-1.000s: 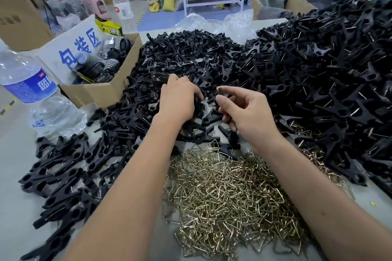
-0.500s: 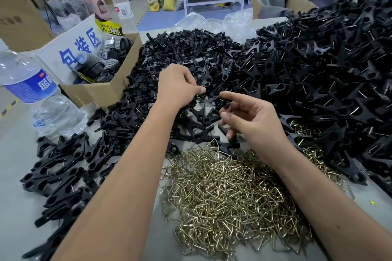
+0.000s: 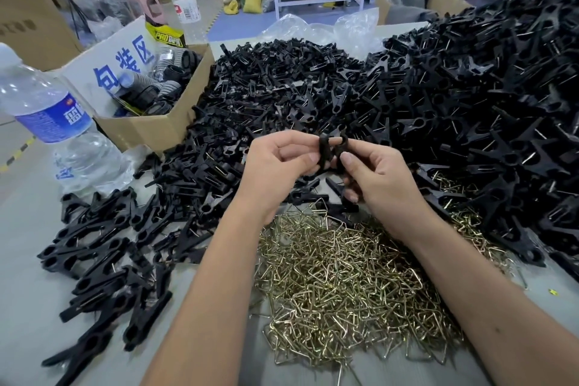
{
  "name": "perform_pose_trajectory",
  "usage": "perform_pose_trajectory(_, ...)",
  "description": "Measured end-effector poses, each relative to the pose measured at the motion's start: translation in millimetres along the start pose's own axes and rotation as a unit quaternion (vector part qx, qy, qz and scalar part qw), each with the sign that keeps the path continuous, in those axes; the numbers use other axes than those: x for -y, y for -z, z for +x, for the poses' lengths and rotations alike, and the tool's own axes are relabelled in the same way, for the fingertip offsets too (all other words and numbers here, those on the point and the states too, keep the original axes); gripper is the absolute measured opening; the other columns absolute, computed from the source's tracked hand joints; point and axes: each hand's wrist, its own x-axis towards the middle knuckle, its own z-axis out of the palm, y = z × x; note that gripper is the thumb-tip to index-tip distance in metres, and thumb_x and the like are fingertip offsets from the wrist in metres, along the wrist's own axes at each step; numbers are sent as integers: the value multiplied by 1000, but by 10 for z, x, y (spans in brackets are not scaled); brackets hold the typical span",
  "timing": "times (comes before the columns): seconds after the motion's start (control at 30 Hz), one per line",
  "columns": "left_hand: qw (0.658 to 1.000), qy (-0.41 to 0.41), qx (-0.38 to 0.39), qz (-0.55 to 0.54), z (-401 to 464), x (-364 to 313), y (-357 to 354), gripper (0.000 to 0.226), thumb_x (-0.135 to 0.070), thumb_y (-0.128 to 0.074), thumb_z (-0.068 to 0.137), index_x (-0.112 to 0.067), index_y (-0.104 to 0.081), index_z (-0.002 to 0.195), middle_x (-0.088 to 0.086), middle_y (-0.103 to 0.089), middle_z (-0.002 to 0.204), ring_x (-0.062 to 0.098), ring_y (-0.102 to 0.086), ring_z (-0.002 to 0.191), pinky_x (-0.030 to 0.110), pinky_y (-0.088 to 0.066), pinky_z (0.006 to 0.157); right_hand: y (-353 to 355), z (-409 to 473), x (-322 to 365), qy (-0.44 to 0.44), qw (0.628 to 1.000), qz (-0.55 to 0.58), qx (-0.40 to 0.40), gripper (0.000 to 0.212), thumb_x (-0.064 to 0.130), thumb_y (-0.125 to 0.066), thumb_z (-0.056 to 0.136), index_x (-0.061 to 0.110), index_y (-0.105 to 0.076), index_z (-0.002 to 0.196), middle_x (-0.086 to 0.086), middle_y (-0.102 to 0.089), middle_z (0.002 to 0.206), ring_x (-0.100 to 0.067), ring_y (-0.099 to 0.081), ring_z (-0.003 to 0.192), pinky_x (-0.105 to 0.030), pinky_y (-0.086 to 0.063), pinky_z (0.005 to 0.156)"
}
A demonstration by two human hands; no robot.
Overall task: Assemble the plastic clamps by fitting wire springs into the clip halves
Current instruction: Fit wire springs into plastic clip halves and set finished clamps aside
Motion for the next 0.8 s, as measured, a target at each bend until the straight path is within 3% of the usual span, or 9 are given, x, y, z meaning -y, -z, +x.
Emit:
perform_pose_trajectory(0.2, 999, 33, -4, -33, -21, 41, 1, 26, 15, -62, 92, -6, -74, 99, 4, -78, 80, 14, -76, 75, 19, -56, 67, -12, -18, -35, 11, 997, -75, 3, 33, 11, -54, 107, 26, -70, 132, -9, -67, 73, -13, -40, 55, -25, -36, 46)
perform_pose_trajectory(0.3, 997, 51, 4, -55, -20, 55, 5, 24, 14, -63, 93, -5, -74, 101, 8, -78, 84, 18, -75, 75, 20, -57, 66, -8, -27, -25, 25, 995, -99, -8, 31, 10, -57, 106, 24, -70, 130, 9, -59, 61, -12, -42, 52, -27, -36, 46)
perform_pose_trajectory(0.37, 996, 63, 5, -65, -13, 64, 5, 23, 14, -63, 93, -4, -73, 103, 10, -79, 87, 19, -75, 76, 20, -58, 67, -13, -31, -17, 32, 994, -105, -11, 31, 10, -57, 106, 26, -70, 128, 13, -58, 58, -10, -42, 50, -25, -35, 45)
perform_pose_trajectory(0.8, 994, 82, 20, -74, -22, 76, 13, 26, 16, -62, 91, -5, -75, 98, 11, -79, 88, 19, -77, 78, 17, -57, 64, -7, -20, -58, 57, 988, -139, -20, 34, 10, -59, 105, 18, -67, 137, 32, -61, 62, -1, -49, 49, -13, -40, 49)
